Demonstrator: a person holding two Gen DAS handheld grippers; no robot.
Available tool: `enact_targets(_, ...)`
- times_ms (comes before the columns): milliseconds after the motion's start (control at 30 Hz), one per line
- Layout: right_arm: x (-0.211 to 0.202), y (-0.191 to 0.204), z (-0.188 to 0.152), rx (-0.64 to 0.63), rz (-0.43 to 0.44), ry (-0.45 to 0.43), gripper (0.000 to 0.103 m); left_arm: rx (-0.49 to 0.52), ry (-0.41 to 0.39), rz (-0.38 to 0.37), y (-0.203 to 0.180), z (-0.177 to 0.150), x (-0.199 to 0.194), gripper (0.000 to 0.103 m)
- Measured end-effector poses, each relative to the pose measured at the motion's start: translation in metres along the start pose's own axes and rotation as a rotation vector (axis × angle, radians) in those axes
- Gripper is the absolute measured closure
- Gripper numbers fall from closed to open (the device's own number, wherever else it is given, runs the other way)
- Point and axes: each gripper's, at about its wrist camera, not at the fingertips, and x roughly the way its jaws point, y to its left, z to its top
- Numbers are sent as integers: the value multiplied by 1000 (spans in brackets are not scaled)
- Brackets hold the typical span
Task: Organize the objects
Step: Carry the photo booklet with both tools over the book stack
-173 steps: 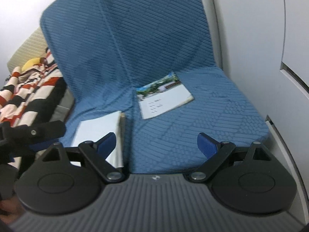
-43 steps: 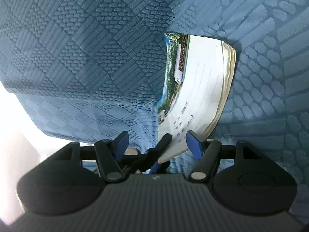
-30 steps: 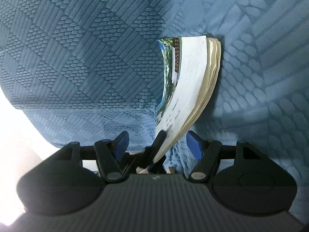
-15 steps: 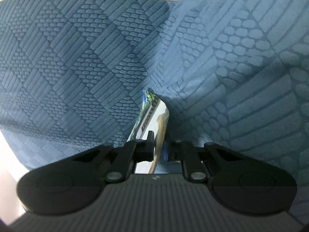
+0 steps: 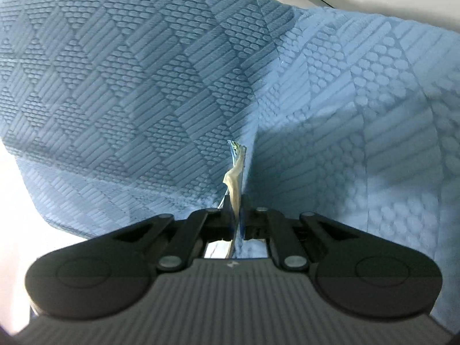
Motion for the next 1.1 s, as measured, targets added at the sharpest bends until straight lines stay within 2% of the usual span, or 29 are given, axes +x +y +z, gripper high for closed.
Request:
enact_targets(333, -27, 85, -31, -160, -26, 19, 96, 72, 3, -9, -36, 6, -74, 101)
enact_targets(633, -46, 171, -71, -371, -65, 93, 96, 156, -4, -11, -61, 20, -147, 101)
enact_targets(900, -57, 226, -122, -490, -44, 122, 96, 212, -32, -33, -64, 37, -212, 101)
enact_targets(1100, -53, 245, -160, -548, -25, 132, 96, 224, -47, -15, -49, 45, -251, 100)
